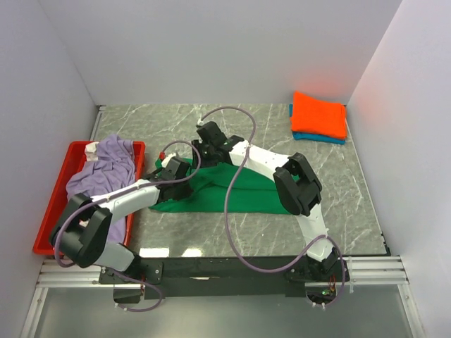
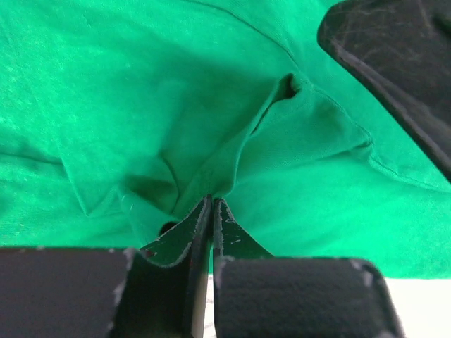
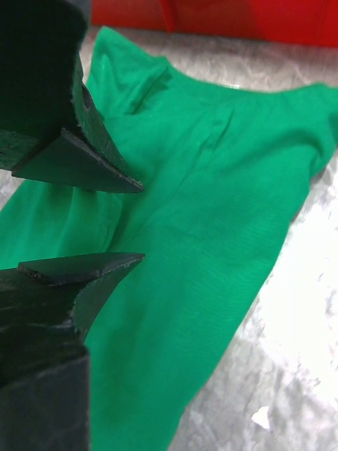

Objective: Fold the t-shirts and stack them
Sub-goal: Fold the tshirt

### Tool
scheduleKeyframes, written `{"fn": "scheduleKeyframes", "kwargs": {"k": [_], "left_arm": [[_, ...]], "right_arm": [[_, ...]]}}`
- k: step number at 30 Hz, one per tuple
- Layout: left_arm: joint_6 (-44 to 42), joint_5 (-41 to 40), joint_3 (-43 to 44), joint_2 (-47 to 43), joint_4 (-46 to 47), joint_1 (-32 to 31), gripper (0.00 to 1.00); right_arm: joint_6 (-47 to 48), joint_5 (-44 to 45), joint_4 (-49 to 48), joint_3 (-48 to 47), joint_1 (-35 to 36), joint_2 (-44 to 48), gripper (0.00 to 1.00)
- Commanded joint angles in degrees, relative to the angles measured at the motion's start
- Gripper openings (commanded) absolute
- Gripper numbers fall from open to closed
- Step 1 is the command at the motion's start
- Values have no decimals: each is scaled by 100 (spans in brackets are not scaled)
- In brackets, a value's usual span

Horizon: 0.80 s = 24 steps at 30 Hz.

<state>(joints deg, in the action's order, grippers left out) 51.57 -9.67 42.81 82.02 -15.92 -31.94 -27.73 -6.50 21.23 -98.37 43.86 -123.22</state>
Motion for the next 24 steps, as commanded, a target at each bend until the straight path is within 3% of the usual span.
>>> {"fn": "scheduleKeyframes", "kwargs": {"k": [1, 17, 24], "left_arm": [[169, 97, -141, -282, 230, -84, 8], [345, 123, -598, -564, 406, -233, 6], [389, 150, -721, -784, 423, -277, 6]], "right_arm": [[83, 342, 135, -279, 105, -88, 47], [-22, 474, 118, 229, 360, 307, 45], [-93, 545, -57, 994, 404, 781, 34]]}}
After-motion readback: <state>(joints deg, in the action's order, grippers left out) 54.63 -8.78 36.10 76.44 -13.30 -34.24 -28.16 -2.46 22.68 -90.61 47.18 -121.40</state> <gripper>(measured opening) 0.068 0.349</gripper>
